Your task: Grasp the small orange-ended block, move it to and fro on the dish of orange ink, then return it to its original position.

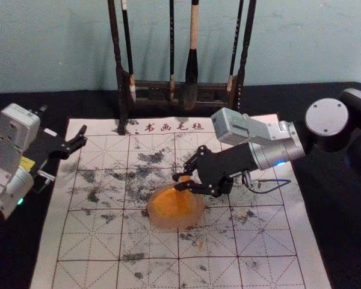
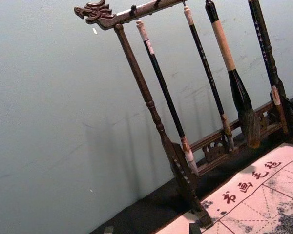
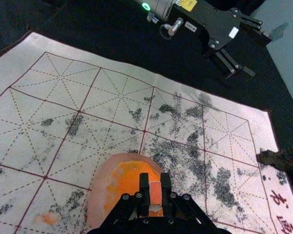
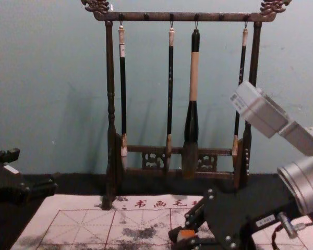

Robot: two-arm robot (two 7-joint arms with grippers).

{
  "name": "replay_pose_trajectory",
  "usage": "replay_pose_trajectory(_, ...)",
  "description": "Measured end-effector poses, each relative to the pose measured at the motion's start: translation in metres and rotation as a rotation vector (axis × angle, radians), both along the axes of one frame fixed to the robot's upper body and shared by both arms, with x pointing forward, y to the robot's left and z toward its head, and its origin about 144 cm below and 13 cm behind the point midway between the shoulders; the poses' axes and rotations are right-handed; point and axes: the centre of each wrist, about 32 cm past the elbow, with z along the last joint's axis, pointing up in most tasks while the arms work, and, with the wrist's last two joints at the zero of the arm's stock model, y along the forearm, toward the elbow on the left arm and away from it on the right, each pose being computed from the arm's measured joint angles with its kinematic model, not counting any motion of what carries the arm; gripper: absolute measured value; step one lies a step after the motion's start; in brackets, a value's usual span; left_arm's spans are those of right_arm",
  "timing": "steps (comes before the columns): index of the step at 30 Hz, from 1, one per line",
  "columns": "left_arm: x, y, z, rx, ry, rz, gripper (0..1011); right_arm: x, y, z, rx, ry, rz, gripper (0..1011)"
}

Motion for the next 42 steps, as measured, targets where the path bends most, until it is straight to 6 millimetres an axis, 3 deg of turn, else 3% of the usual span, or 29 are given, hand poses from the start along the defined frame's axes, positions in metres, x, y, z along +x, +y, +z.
replay_pose_trajectory(19, 0.000, 0.000, 0.000, 0.000, 0.000, 0.000, 1001, -0.011, -0.003, 0.000, 0.004, 0.009, 0.027, 133)
replay_pose_trajectory(42, 0.000, 0.000, 0.000, 0.000, 0.000, 0.000, 1001, -0.009, 0.017, -0.004, 0.022, 0.019, 0.084, 133)
